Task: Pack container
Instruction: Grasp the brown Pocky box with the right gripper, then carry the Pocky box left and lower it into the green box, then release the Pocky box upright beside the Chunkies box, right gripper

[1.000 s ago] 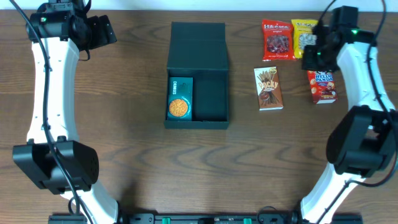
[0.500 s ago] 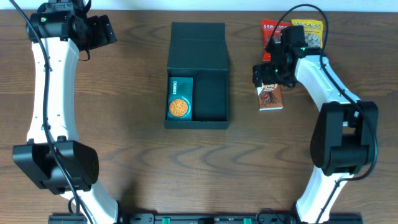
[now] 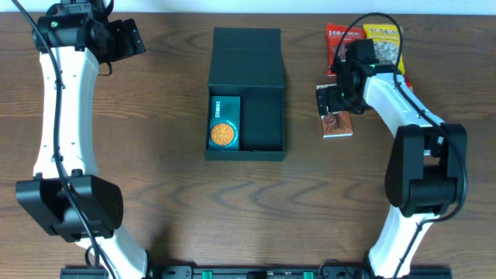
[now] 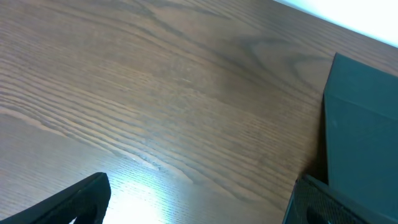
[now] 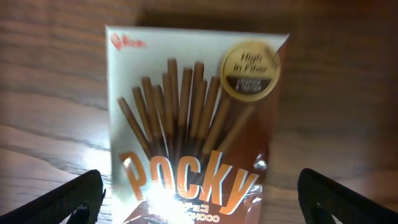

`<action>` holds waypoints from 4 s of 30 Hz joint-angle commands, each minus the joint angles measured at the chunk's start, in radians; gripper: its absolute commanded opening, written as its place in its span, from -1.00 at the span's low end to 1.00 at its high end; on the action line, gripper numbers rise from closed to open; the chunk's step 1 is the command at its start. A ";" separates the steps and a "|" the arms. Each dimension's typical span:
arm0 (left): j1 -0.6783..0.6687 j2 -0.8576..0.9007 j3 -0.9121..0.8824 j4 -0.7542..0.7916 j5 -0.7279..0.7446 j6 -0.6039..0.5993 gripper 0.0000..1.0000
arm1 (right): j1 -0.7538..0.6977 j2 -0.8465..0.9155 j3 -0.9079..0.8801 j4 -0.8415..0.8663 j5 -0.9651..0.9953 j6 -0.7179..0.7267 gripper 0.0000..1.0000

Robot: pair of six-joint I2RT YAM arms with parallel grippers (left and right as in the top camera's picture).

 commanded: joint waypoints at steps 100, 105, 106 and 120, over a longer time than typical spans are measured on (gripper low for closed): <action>0.007 -0.003 0.015 -0.010 0.000 0.018 0.90 | 0.472 0.057 0.347 -0.361 0.003 0.135 0.42; 0.007 -0.003 0.015 -0.013 0.000 0.018 0.90 | 0.471 0.057 0.339 -0.327 -0.004 0.102 0.39; 0.007 -0.003 0.015 -0.013 0.000 0.018 0.90 | 0.472 0.057 0.332 -0.317 -0.004 0.092 0.39; 0.007 -0.003 0.015 -0.008 0.000 0.018 0.90 | 0.472 0.057 0.218 -0.216 -0.011 0.066 -0.16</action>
